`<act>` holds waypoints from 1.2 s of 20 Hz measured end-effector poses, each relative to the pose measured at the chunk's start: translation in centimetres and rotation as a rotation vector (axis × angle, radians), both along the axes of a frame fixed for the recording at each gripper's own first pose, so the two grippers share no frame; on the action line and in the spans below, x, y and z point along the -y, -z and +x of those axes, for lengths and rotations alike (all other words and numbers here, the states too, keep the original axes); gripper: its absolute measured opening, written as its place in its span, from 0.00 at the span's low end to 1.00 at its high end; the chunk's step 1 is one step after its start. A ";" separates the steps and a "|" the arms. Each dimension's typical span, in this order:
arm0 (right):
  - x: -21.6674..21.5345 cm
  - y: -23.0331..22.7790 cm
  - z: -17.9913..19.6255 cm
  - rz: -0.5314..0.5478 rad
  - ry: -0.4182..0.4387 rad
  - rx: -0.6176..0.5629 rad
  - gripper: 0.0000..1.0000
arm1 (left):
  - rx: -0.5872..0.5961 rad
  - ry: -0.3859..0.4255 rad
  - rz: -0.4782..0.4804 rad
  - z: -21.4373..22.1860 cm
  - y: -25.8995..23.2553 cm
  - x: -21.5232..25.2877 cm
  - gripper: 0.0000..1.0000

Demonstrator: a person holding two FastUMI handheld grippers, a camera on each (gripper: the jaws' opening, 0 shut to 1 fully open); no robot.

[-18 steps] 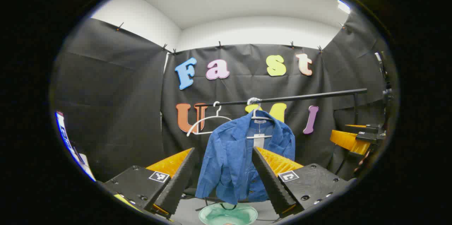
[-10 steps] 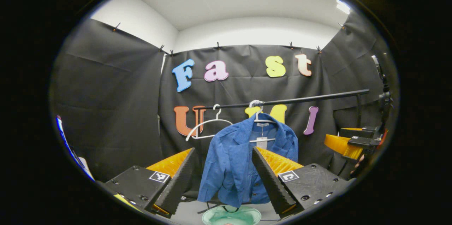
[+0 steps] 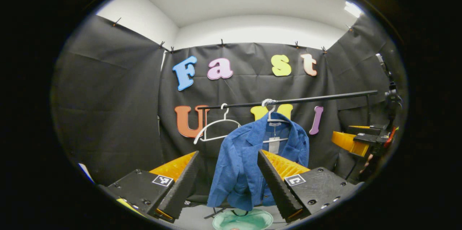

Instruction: Grasp the clothes on the hanger with both hands and then place them into the laundry hamper below.

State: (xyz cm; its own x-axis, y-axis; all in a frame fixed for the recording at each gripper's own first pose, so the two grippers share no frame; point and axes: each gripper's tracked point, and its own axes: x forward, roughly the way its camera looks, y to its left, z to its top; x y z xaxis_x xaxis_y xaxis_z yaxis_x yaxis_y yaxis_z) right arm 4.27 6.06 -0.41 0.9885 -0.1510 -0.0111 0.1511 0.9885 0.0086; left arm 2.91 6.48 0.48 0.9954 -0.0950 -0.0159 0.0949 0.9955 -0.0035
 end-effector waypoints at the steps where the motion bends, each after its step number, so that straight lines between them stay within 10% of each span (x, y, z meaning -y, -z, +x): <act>1: -0.1 0.2 0.0 0.001 0.019 -0.004 0.99 | -0.002 0.012 -0.006 0.1 0.1 -0.2 1.00; 11: -2.6 5.3 1.9 0.039 0.120 -0.094 1.00 | -0.092 0.147 -0.053 2.0 4.7 0.7 1.00; 24: 1.6 10.8 16.2 0.189 0.028 -0.216 0.96 | -0.158 0.132 -0.009 10.2 10.5 7.2 0.96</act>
State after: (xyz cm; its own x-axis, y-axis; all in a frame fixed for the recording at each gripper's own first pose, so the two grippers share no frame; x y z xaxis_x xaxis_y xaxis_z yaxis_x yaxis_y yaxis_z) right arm 20.49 4.42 -11.24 0.9557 -0.1535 -0.2511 0.1967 0.9678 0.1569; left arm 13.11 -0.71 -9.98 0.9595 -0.2253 -0.1692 0.2221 0.9743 -0.0379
